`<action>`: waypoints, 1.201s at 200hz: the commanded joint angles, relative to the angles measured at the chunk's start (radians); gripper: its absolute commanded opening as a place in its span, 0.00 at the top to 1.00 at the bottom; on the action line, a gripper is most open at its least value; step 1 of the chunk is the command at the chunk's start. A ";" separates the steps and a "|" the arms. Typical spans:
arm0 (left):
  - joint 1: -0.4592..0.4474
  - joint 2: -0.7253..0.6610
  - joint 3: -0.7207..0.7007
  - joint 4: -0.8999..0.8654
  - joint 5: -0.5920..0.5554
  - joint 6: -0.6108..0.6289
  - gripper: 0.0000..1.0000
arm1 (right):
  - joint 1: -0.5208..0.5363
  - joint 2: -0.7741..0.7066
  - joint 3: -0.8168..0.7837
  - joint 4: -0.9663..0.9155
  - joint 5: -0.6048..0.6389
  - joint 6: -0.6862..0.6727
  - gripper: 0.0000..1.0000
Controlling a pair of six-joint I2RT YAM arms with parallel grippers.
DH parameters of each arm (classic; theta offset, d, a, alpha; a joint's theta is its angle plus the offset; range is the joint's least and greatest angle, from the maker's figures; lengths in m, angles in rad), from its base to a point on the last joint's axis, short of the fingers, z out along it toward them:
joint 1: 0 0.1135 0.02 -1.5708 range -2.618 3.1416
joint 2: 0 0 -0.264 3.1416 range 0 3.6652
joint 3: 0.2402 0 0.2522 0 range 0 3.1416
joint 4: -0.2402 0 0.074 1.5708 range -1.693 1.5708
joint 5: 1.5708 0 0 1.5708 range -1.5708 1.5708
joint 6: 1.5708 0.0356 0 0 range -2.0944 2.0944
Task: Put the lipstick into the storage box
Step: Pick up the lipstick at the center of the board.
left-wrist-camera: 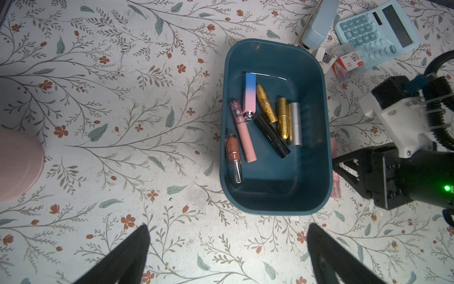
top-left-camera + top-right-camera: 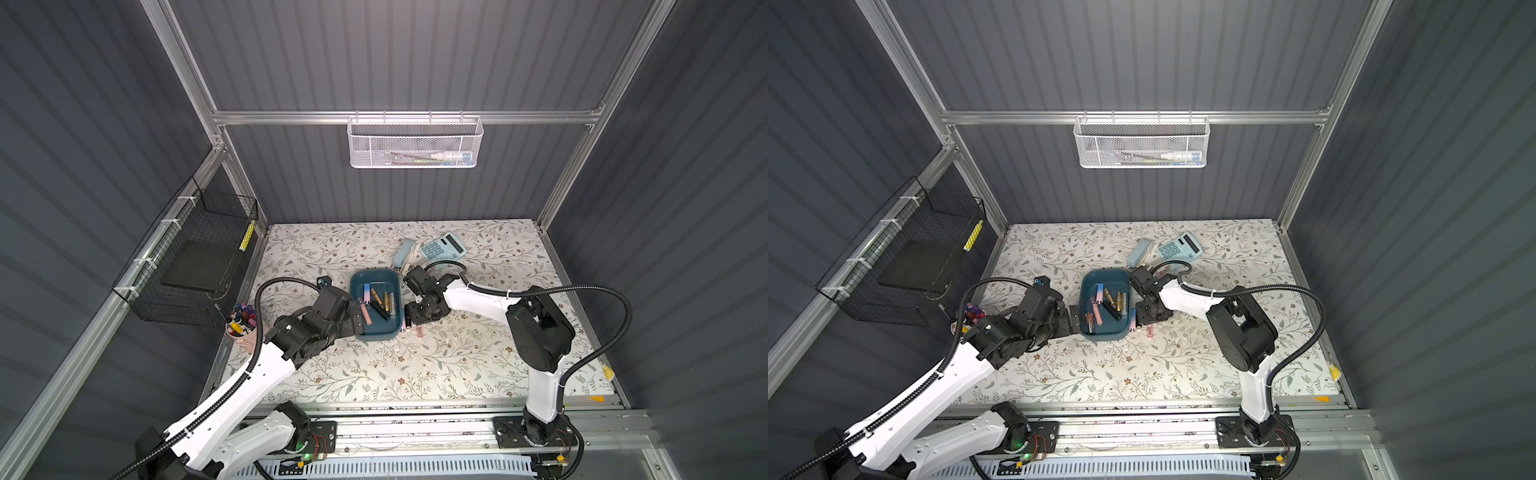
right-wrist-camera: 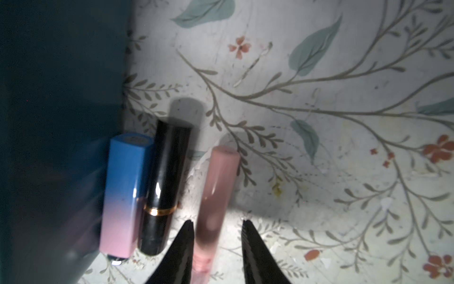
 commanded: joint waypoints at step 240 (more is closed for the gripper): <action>0.007 -0.090 -0.022 -0.025 -0.039 0.014 0.00 | -0.020 -0.075 0.057 -0.173 0.042 0.003 0.81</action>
